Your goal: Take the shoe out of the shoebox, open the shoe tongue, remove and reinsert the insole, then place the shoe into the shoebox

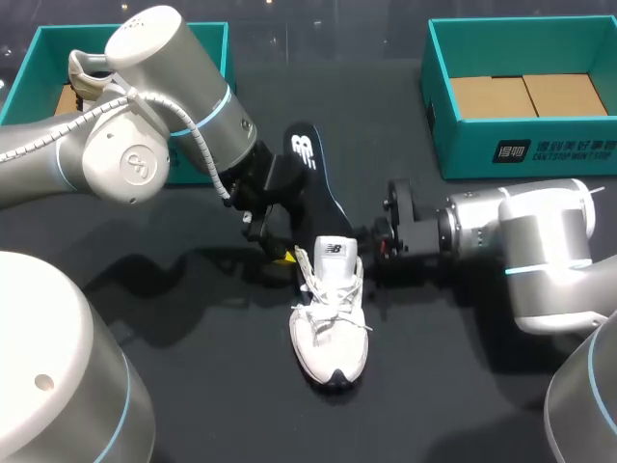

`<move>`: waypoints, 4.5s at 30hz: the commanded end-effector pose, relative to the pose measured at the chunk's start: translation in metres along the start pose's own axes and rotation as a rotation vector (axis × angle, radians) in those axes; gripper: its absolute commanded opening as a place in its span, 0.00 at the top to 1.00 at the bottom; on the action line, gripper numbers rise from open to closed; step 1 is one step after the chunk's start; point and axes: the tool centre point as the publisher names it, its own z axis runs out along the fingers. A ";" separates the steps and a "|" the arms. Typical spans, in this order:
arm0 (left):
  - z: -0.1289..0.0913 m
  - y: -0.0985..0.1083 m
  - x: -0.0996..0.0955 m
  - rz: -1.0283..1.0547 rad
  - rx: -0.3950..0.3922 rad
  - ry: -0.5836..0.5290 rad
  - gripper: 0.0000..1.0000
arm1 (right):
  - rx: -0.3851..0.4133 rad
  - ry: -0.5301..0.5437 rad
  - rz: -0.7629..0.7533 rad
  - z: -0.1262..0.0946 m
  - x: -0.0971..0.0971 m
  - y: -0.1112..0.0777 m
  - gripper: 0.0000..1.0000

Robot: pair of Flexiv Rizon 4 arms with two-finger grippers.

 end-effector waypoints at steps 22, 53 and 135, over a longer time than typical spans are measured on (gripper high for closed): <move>0.000 0.000 0.000 0.001 -0.001 0.000 0.00 | -0.013 -0.018 0.047 -0.002 -0.017 0.013 1.00; 0.000 0.000 0.000 0.001 -0.001 0.000 0.00 | 0.002 -0.023 0.036 0.003 0.008 -0.045 1.00; 0.000 0.000 0.000 0.001 -0.001 0.000 0.00 | 0.030 -0.016 -0.031 0.004 -0.003 -0.007 1.00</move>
